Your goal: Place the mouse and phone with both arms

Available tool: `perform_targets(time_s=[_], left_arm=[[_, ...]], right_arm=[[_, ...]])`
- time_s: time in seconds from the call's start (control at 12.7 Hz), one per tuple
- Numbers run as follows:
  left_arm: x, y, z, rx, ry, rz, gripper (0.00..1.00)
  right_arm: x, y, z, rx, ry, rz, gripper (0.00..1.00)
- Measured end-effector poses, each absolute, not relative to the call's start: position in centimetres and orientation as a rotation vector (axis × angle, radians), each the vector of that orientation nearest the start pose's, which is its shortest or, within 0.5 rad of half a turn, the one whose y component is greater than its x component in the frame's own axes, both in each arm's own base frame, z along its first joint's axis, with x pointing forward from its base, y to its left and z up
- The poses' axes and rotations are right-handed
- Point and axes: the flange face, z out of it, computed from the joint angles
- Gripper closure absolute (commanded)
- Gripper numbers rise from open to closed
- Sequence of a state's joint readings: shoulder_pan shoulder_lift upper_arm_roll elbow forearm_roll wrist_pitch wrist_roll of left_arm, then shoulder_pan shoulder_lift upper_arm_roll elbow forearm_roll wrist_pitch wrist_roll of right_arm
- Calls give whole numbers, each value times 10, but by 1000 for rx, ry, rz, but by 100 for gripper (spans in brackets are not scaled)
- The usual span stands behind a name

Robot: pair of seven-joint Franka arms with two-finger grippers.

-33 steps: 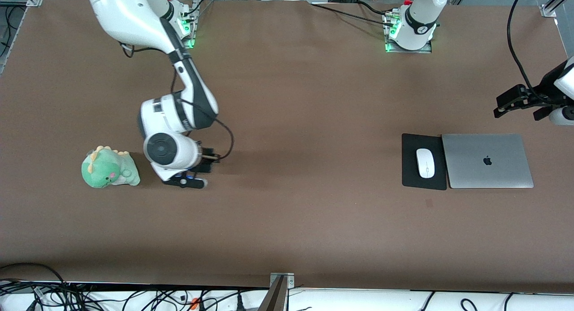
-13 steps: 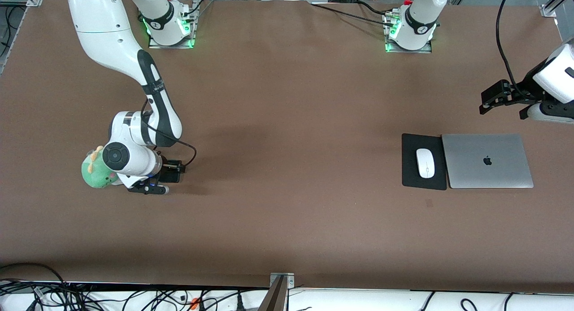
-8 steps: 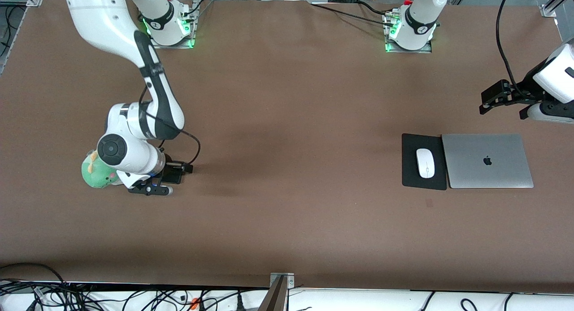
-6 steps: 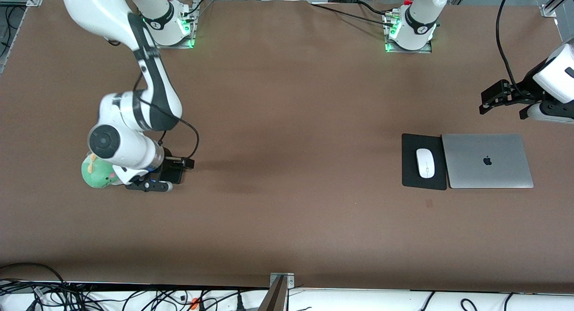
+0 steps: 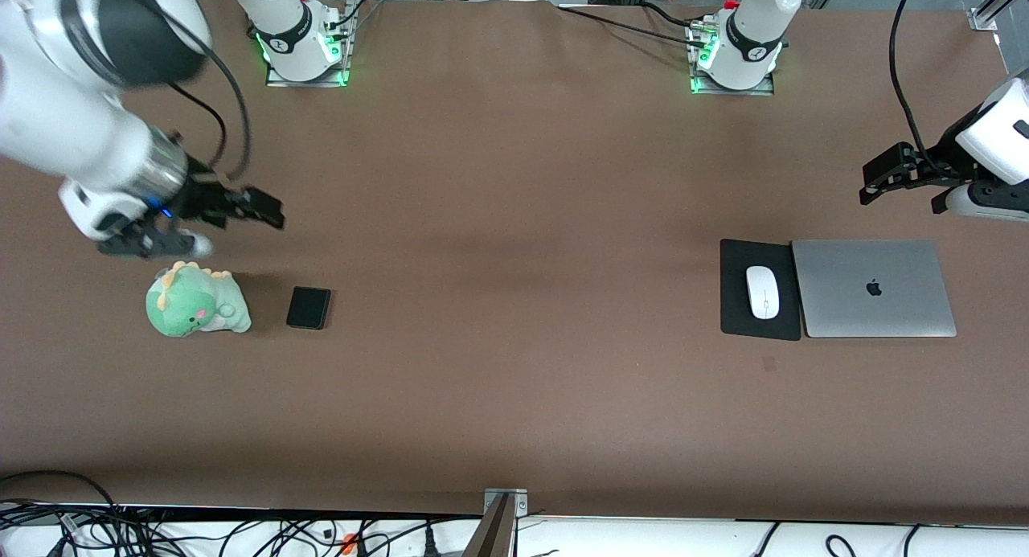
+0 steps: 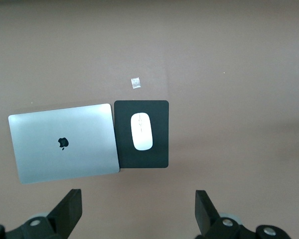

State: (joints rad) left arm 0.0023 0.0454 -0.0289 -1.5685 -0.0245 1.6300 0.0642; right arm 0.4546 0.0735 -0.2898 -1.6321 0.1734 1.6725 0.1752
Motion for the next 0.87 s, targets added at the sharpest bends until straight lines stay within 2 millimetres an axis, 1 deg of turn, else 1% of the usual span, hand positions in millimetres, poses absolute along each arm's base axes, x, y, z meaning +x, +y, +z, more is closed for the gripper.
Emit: perform_targets(time_s=[0.08, 0.16, 0.24, 0.39, 0.55, 0.87], left_arm=[[573, -17, 605, -3164, 142, -26, 0], [573, -17, 605, -3164, 142, -26, 0], [573, -17, 605, -3164, 142, -26, 0], [573, -17, 605, -3164, 142, -26, 0], [573, -17, 605, -3164, 142, -26, 0], [573, -17, 605, -3164, 142, -26, 0]], right_arm=[[555, 109, 585, -3001, 16, 73, 0], [546, 101, 596, -3015, -13, 69, 0], [542, 93, 598, -3029, -34, 75, 0], [543, 76, 592, -3038, -88, 93, 0], [544, 65, 586, -3050, -102, 110, 0], [543, 64, 584, -3084, -119, 120, 0]])
